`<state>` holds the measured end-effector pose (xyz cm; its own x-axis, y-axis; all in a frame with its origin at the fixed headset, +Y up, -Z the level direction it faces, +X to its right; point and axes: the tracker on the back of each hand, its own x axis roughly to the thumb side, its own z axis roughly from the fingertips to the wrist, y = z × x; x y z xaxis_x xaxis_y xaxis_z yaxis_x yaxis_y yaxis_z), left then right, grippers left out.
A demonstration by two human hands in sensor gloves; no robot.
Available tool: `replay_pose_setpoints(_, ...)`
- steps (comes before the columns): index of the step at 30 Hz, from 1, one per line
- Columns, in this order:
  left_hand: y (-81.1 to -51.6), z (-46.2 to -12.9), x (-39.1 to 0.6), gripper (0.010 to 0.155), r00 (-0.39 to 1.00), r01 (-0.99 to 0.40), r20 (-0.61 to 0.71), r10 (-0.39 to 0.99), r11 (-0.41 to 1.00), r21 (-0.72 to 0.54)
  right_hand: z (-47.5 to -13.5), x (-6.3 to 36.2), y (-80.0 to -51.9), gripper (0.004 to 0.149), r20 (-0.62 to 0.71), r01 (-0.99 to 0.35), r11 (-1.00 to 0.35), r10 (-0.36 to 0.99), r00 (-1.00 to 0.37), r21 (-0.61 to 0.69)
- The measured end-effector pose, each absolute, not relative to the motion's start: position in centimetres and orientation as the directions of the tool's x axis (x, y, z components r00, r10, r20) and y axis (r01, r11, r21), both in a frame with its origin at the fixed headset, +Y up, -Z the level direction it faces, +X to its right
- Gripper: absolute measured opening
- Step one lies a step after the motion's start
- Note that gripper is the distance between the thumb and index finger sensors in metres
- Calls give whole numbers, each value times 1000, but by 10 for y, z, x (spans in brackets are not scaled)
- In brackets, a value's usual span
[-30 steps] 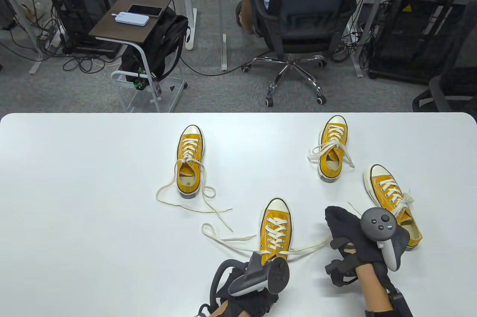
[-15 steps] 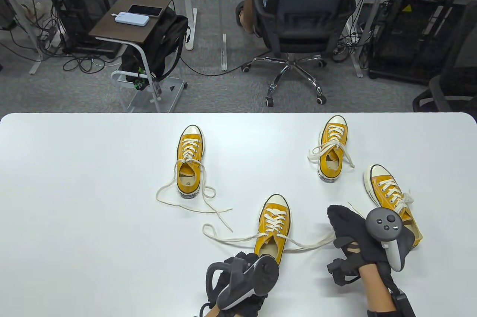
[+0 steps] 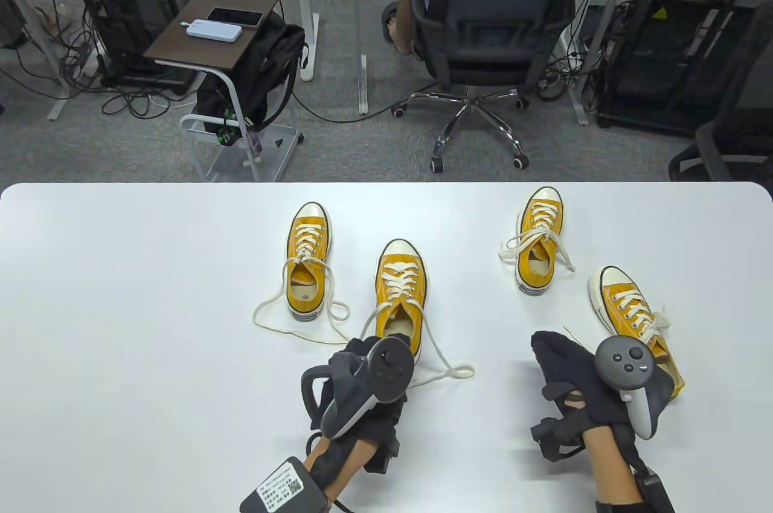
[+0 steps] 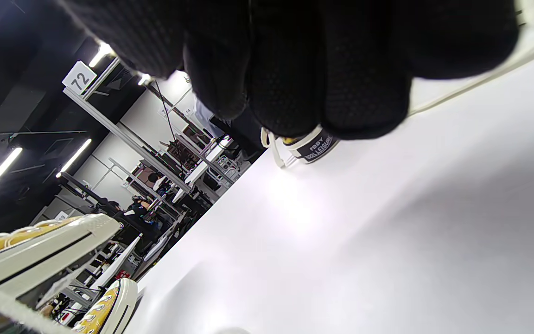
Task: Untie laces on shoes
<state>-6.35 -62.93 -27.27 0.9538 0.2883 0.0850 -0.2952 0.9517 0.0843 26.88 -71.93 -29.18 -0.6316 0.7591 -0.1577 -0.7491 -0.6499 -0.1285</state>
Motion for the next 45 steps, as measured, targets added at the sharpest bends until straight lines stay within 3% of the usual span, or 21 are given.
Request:
replay_pose_setpoints(8,-621,-316,-66,42,968,-253,24,252,960,121,-292,269,-720,47,-155,-750,-649,760,-632,-125)
replay_pose_setpoints(17,-630,-361,-64,42,978,-197,-50,204,973,119,-292,268,-720,47,-150,-754,-646,763,-629,-121)
replay_pose_setpoints(32,-692,-418,-69,42,969,-167,-178,172,985,44,-293,265,-720,47,-141,-753,-649,760,-634,-111)
replay_pose_setpoints(45,-748,-415,-86,42,960,-154,-241,143,988,-27,-293,263,-722,47,-140,-746,-659,751,-645,-97)
